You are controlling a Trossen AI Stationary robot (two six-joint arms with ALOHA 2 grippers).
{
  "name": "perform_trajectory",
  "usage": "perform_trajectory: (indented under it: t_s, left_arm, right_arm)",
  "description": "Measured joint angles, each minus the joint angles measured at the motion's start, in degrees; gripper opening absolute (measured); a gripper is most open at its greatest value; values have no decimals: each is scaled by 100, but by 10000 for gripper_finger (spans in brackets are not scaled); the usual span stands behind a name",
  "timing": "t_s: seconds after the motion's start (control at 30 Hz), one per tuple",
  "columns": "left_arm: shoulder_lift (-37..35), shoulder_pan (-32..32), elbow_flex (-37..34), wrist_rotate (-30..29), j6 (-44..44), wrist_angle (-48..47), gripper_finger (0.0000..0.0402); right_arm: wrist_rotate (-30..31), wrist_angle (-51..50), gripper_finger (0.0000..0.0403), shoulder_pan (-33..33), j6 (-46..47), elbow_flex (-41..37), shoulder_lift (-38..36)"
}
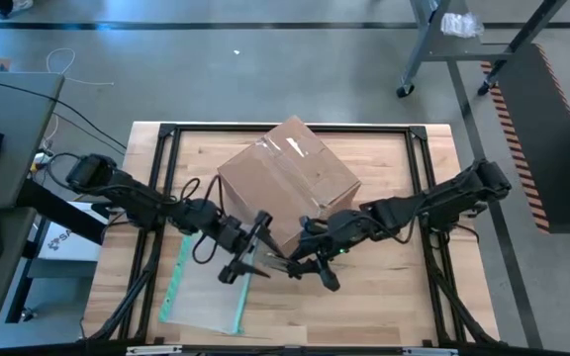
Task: Unpack boxes
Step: Open the cardboard box using the black cutter
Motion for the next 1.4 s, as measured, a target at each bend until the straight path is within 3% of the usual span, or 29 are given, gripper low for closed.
perform_trajectory:
  t_s: [0.23, 0.37, 0.5, 0.7, 0.8, 0.87, 0.97, 1.13, 1.27, 1.4]
  left_arm:
    - [172, 2, 274, -131, -129, -294, 175]
    - [147, 8, 290, -241, -52, -336, 118]
    - [113, 11, 290, -428, -185, -521, 115]
    - [-23, -102, 288, -1748, -334, -1173, 115]
    - [-67, -199, 286, -2445, -272, -1288, 115]
    - [-71, -251, 286, -2869, -244, -1338, 115]
    - [-81, -283, 286, -3171, -244, -1350, 115]
    - [-86, -286, 286, -3175, -297, -1334, 115]
    - [-86, -286, 286, -3185, -297, -1327, 115]
    - [-86, -286, 286, -3203, -295, -1332, 115]
  right_arm:
    - [13, 5, 92, -15, -50, 0, 0]
    - [128, -1, 92, -15, -85, 2, 0]
    - [577, -259, 99, 19, -254, 9, -2]
    - [1095, -1288, 263, 3, -481, 13, -50]
    - [2103, -1708, 321, 86, -195, 19, -79]
    - [2874, -1937, 336, 229, -176, 20, -73]
    - [3727, -1743, 338, 442, -214, 13, -11]
    - [4188, -796, 327, 559, -393, 13, 198]
    - [4264, -607, 310, 531, -254, 11, 422]
    - [4265, -597, 253, 566, -244, 11, 448]
